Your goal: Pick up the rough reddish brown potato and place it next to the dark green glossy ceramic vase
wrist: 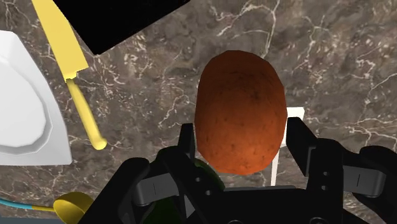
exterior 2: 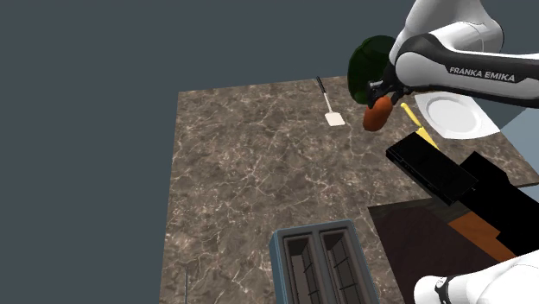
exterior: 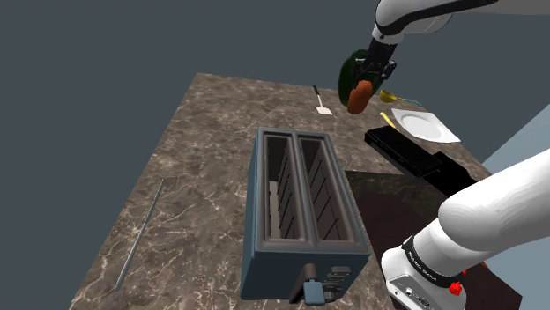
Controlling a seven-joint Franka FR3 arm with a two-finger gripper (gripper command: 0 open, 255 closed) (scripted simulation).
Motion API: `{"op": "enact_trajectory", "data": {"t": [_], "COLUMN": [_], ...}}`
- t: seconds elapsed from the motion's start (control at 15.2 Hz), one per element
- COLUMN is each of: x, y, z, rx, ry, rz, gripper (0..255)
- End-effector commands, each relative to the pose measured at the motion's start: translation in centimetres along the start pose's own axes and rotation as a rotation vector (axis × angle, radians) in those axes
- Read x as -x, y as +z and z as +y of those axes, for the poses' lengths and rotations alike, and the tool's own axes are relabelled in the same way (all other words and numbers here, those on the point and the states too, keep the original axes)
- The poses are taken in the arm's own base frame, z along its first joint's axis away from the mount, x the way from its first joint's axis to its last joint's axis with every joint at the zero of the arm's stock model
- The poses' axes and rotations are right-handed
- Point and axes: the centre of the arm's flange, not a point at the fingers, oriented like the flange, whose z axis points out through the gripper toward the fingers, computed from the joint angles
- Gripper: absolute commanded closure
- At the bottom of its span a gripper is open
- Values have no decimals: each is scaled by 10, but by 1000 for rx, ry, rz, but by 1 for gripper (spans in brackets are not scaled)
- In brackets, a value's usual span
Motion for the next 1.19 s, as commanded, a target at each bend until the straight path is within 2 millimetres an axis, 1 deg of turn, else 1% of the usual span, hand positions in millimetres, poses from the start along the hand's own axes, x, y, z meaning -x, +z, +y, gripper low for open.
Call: {"op": "enact_trajectory", "data": {"t": [0.0, 1.12], "x": [1, 12], "y": [10, 99], "z": [0, -6], "rx": [0, 0], "ry": [0, 0], "rz": [1, 1], "gripper": [255, 255]}}
